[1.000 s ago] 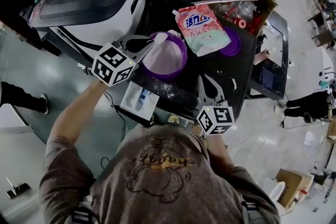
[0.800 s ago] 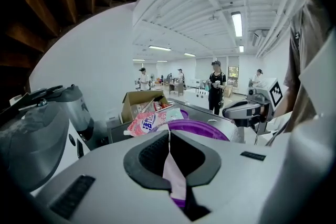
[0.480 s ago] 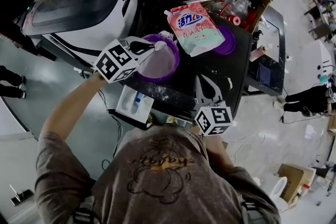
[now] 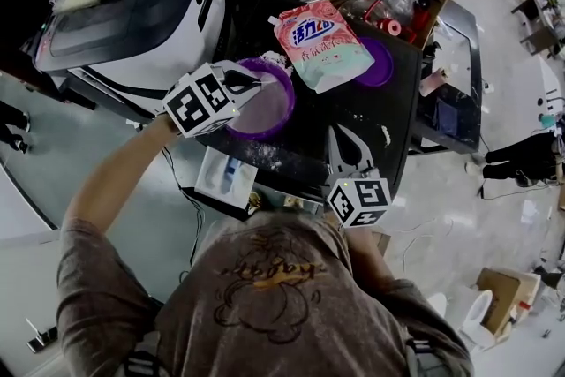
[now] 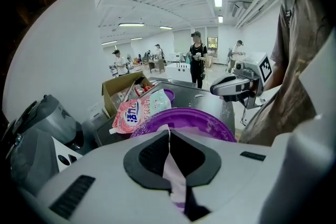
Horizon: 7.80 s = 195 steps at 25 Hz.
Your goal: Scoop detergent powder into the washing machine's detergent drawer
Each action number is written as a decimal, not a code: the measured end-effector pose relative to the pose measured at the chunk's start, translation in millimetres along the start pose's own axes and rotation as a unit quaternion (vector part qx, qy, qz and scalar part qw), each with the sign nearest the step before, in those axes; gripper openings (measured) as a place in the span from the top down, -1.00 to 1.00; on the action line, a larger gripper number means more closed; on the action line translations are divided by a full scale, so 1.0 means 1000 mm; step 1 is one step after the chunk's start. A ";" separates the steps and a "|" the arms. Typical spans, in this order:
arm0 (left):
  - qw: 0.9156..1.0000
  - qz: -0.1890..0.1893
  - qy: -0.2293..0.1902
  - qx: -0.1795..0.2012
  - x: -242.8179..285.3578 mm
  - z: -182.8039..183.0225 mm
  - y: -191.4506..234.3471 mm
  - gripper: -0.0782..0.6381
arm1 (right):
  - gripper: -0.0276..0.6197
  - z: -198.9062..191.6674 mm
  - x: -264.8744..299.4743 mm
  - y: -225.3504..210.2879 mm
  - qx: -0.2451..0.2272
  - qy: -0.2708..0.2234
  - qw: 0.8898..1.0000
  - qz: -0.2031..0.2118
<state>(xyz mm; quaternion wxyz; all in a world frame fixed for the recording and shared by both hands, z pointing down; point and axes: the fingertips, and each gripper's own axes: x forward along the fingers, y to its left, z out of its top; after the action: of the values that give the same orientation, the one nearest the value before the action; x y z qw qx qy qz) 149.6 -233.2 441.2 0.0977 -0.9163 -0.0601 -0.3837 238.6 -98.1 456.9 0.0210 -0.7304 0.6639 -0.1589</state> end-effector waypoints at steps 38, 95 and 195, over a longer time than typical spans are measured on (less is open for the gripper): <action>0.983 -0.161 0.086 0.028 0.015 -0.011 -0.050 0.72 | 0.91 0.001 -0.012 -0.012 -0.002 0.005 1.000 -0.017; 0.897 -0.192 -0.134 -0.374 -0.061 -0.008 -0.019 0.72 | 0.91 0.003 0.012 0.021 -0.013 0.013 0.999 0.033; 0.780 0.161 -0.159 -0.584 -0.098 -0.260 -0.139 0.72 | 0.91 -0.049 0.019 0.174 -0.057 0.085 0.969 0.227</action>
<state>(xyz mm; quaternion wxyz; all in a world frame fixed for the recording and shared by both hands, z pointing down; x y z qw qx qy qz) -124.5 -159.8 568.4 -0.4068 -0.8420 0.3092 -0.1729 59.4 -128.0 465.0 -0.0420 -0.5446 0.8195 -0.1733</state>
